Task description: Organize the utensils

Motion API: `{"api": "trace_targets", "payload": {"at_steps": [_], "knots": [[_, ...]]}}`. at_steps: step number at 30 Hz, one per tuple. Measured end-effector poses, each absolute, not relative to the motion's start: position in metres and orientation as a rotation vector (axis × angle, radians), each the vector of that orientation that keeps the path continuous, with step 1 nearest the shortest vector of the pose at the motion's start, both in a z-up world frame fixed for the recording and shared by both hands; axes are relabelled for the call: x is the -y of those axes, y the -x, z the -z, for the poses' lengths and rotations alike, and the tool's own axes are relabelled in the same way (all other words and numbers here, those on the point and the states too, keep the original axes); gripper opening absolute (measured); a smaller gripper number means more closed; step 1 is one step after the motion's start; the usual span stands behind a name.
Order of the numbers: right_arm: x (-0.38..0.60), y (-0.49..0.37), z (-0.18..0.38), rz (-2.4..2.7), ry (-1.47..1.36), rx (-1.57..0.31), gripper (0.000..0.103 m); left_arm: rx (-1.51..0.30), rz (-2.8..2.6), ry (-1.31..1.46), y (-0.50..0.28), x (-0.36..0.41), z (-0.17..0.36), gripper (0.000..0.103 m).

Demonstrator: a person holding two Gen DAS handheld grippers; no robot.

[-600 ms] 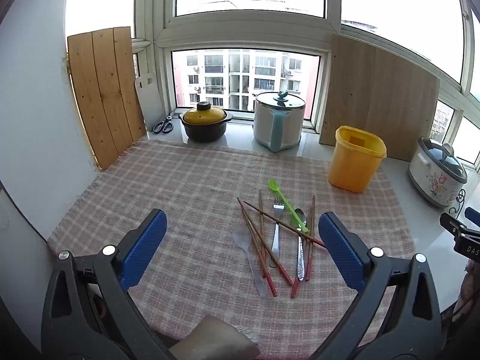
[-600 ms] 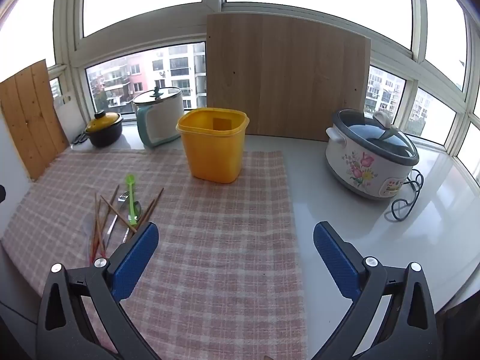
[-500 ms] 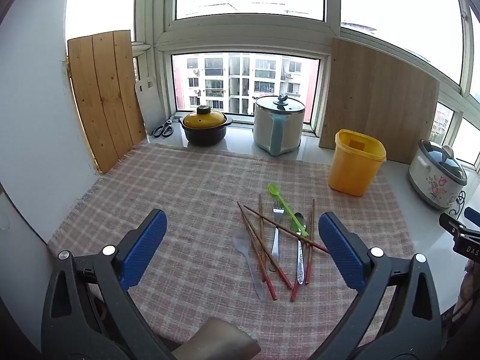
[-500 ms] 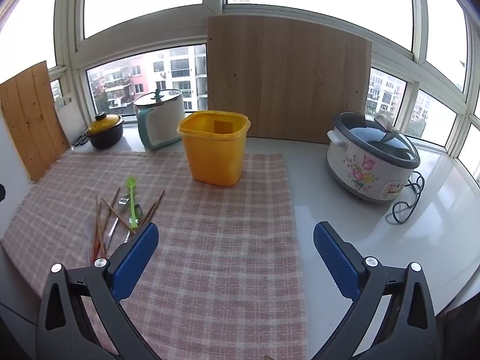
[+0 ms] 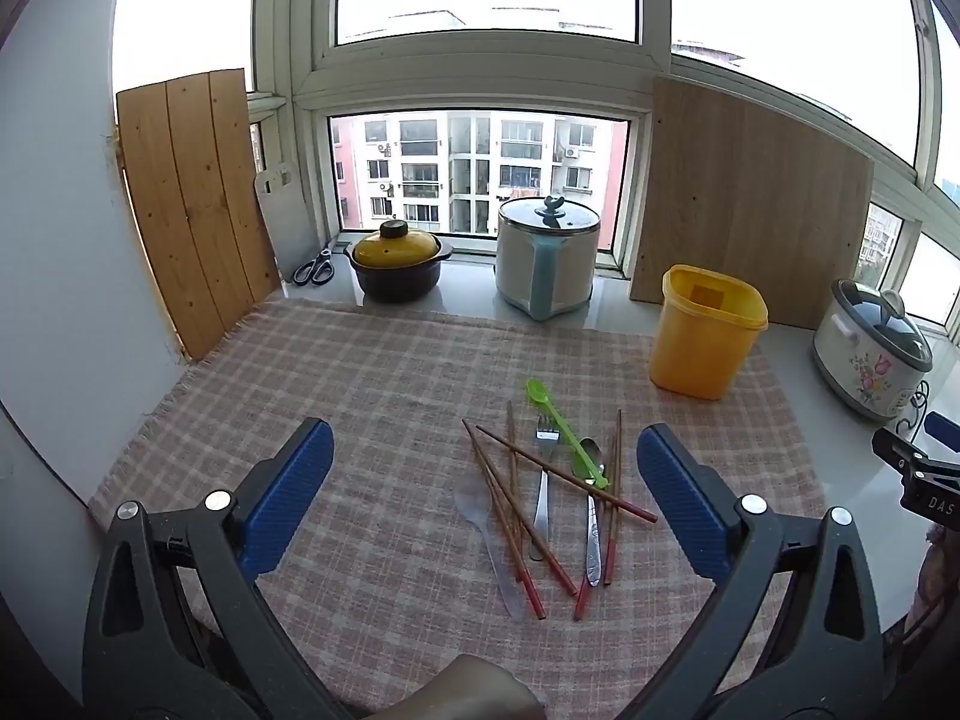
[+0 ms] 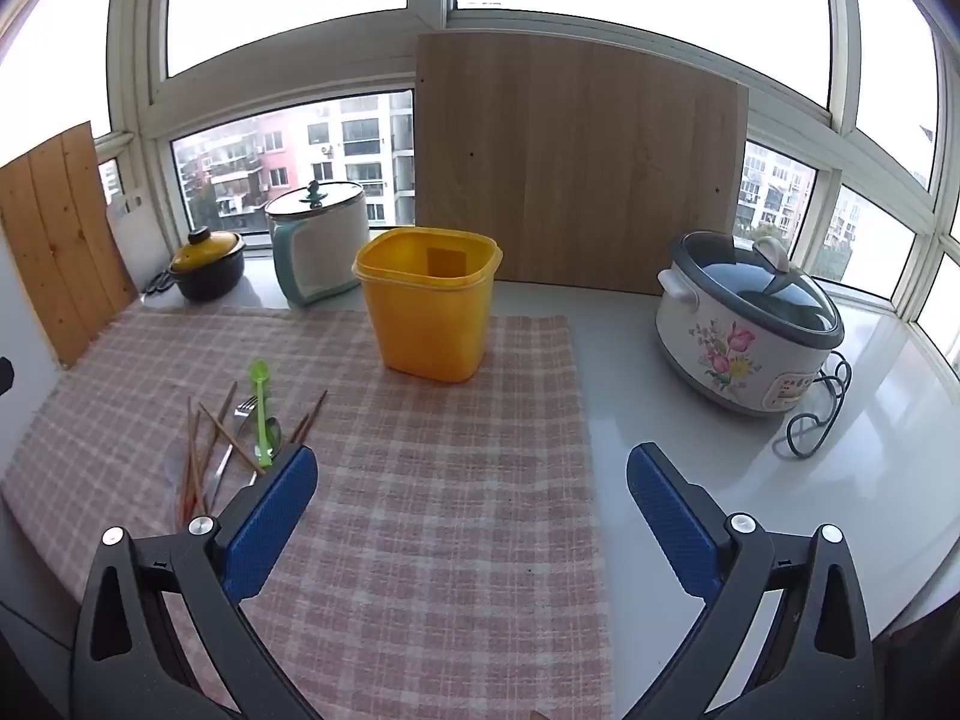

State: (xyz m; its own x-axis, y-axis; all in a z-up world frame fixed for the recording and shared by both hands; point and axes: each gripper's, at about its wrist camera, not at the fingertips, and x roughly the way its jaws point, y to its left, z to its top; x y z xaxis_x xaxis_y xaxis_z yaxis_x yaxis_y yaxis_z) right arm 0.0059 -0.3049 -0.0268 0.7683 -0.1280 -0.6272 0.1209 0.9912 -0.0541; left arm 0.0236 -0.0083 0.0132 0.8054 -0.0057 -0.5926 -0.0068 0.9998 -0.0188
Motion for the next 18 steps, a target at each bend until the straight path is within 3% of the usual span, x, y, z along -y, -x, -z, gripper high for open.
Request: {"api": "trace_targets", "payload": {"at_steps": [18], "knots": [[0.302, -0.020, 0.032, 0.118, 0.016, -0.700, 0.102, -0.630, 0.001, 0.019, -0.023, 0.009, -0.005, 0.103]]}}
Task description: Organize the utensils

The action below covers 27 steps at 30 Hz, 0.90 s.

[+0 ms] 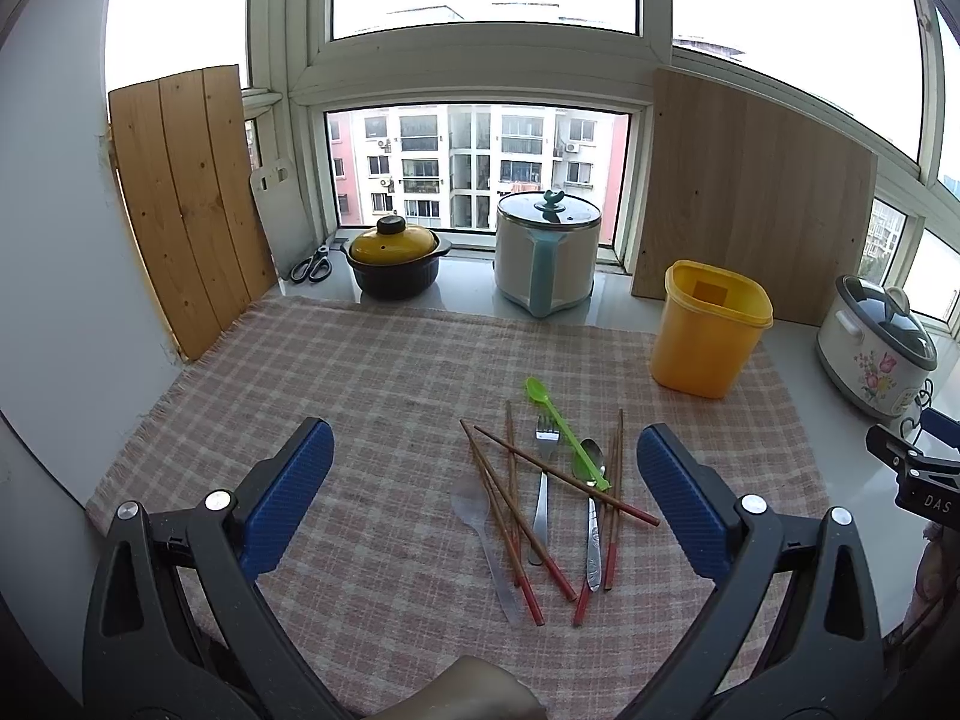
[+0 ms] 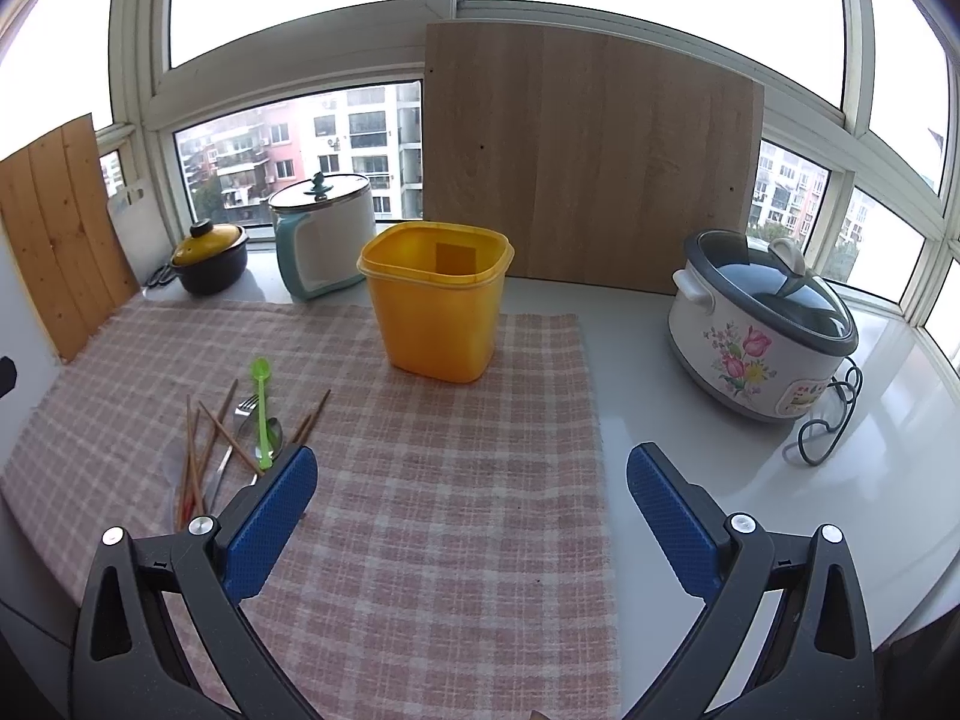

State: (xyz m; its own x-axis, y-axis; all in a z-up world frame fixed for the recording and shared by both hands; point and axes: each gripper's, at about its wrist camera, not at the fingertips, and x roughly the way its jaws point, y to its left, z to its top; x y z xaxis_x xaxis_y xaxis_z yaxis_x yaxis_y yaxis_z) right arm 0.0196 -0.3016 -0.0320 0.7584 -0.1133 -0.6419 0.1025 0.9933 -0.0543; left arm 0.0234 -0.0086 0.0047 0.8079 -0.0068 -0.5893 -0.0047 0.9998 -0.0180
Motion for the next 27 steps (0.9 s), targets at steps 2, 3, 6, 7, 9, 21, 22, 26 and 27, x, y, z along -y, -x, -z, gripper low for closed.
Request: {"api": "trace_targets", "payload": {"at_steps": [2, 3, 6, 7, 9, 21, 22, 26, 27], "knots": [[0.2999, -0.0199, 0.0340, 0.115, 0.018, -0.704, 0.102, -0.627, 0.000, 0.020, -0.0210, 0.0085, -0.0040, 0.103], [0.2992, -0.0201, 0.0345, 0.113, 0.019, -0.705, 0.102, -0.628, 0.001, 0.023, -0.0224, 0.0091, -0.0036, 0.103], [0.2973, -0.0207, 0.0362, 0.110, 0.023, -0.708, 0.102, -0.628, 0.002, 0.017, -0.0207, 0.0092, -0.0029, 0.103], [0.2973, -0.0210, 0.0365, 0.110, 0.022, -0.708, 0.102, -0.629, 0.003, 0.016, -0.0218, 0.0097, -0.0018, 0.103], [0.2970, -0.0212, 0.0368, 0.111, 0.022, -0.709, 0.102, -0.629, 0.002, 0.017, -0.0218, 0.0093, -0.0012, 0.103], [0.2934, -0.0239, 0.0391, 0.104, 0.030, -0.718, 0.102, -0.631, 0.004, 0.018, -0.0240, 0.0120, 0.0023, 0.103], [0.2935, -0.0241, 0.0389, 0.105, 0.029, -0.719, 0.102, -0.632, 0.005, 0.017, -0.0245, 0.0126, 0.0027, 0.103], [0.2930, -0.0237, 0.0388, 0.107, 0.027, -0.719, 0.102, -0.633, 0.004, 0.017, -0.0257, 0.0132, 0.0030, 0.103], [0.2927, -0.0236, 0.0391, 0.107, 0.026, -0.720, 0.102, -0.633, 0.002, 0.017, -0.0250, 0.0126, 0.0019, 0.103]]}}
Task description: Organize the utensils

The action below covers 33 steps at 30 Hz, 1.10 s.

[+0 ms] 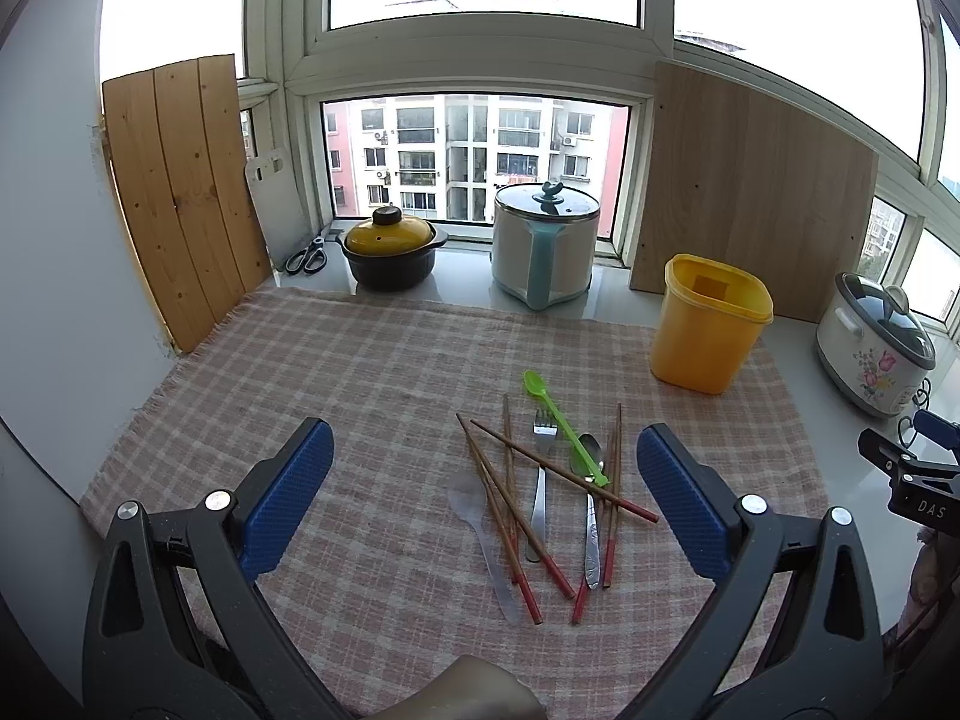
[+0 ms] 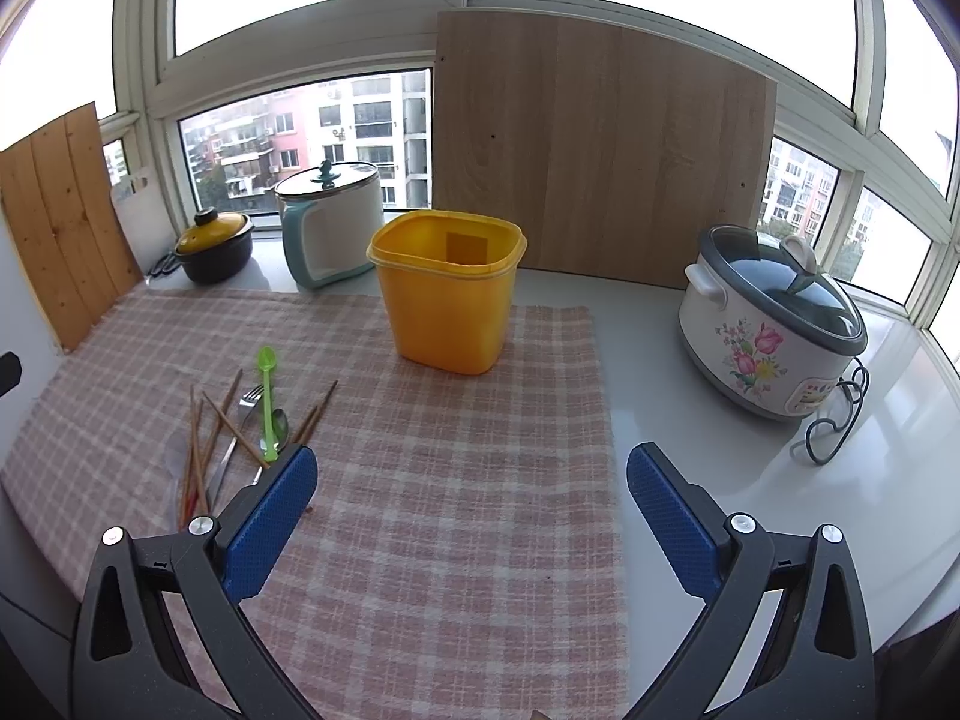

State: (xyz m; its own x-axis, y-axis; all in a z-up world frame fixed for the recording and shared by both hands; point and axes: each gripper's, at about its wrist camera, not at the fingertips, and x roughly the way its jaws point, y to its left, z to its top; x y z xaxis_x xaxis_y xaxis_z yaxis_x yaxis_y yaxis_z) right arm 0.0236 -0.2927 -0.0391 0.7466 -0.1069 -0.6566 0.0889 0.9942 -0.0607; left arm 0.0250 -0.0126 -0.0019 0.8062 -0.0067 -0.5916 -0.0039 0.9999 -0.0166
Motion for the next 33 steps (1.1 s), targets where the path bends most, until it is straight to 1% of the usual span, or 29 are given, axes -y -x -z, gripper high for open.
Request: {"api": "trace_targets", "payload": {"at_steps": [6, 9, 13, 24, 33], "knots": [[0.292, -0.024, 0.040, 0.107, 0.026, -0.729, 0.102, -0.637, 0.002, 0.021, -0.026, 0.013, 0.004, 0.103], [0.292, -0.024, 0.040, 0.108, 0.030, -0.733, 0.102, -0.640, 0.003, 0.023, -0.024, 0.014, 0.019, 0.103], [0.291, -0.025, 0.041, 0.110, 0.033, -0.736, 0.102, -0.646, 0.003, 0.025, -0.022, 0.015, 0.025, 0.103], [0.288, -0.027, 0.042, 0.103, 0.037, -0.733, 0.102, -0.649, 0.004, 0.026, -0.024, 0.011, 0.022, 0.103], [0.284, -0.036, 0.047, 0.095, 0.042, -0.749, 0.102, -0.676, -0.008, 0.042, -0.023, -0.006, 0.028, 0.103]]}}
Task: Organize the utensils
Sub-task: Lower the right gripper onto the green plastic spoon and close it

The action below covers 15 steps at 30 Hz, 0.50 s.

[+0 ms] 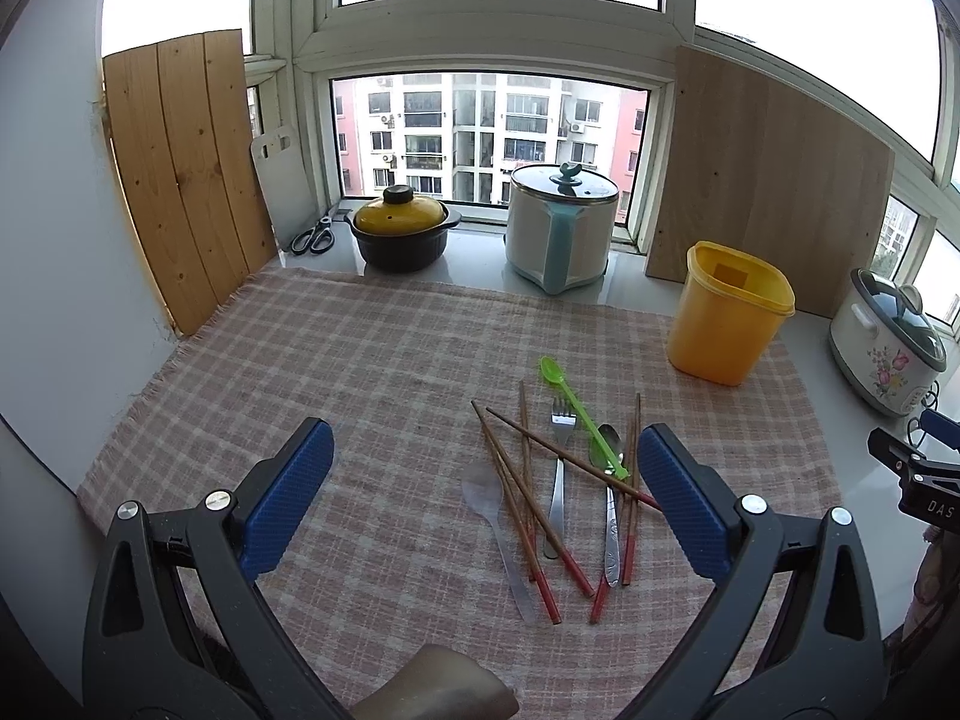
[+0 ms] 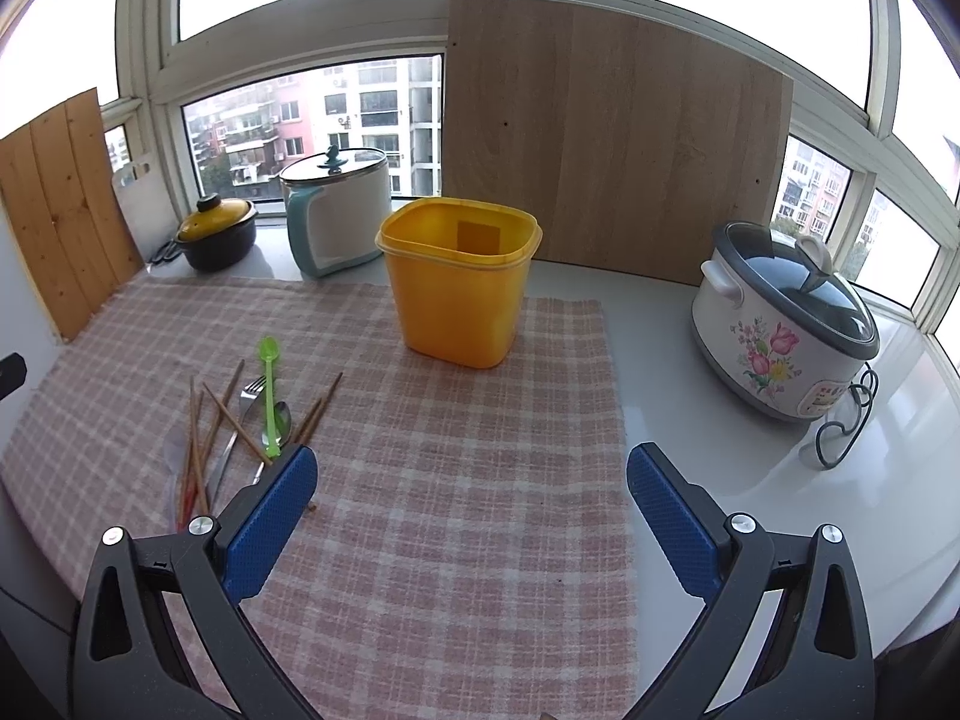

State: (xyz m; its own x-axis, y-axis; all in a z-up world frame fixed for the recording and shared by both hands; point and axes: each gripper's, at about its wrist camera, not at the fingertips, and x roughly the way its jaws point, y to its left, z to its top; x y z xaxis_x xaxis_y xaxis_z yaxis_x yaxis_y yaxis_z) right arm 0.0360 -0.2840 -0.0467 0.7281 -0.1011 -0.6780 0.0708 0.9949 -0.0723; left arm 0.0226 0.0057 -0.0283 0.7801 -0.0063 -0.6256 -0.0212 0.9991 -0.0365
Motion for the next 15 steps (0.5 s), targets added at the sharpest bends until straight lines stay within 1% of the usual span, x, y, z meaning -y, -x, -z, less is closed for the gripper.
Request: {"api": "trace_targets", "payload": {"at_steps": [3, 10, 15], "knots": [[0.280, -0.039, 0.048, 0.083, 0.057, -0.754, 0.102, -0.696, -0.022, 0.049, -0.034, -0.011, 0.027, 0.103], [0.274, -0.050, 0.053, 0.063, 0.081, -0.756, 0.102, -0.746, -0.051, 0.042, -0.046, -0.025, 0.046, 0.103], [0.264, -0.061, 0.061, 0.023, 0.129, -0.756, 0.102, -0.812, -0.045, 0.078, -0.055, -0.034, 0.063, 0.099]]}}
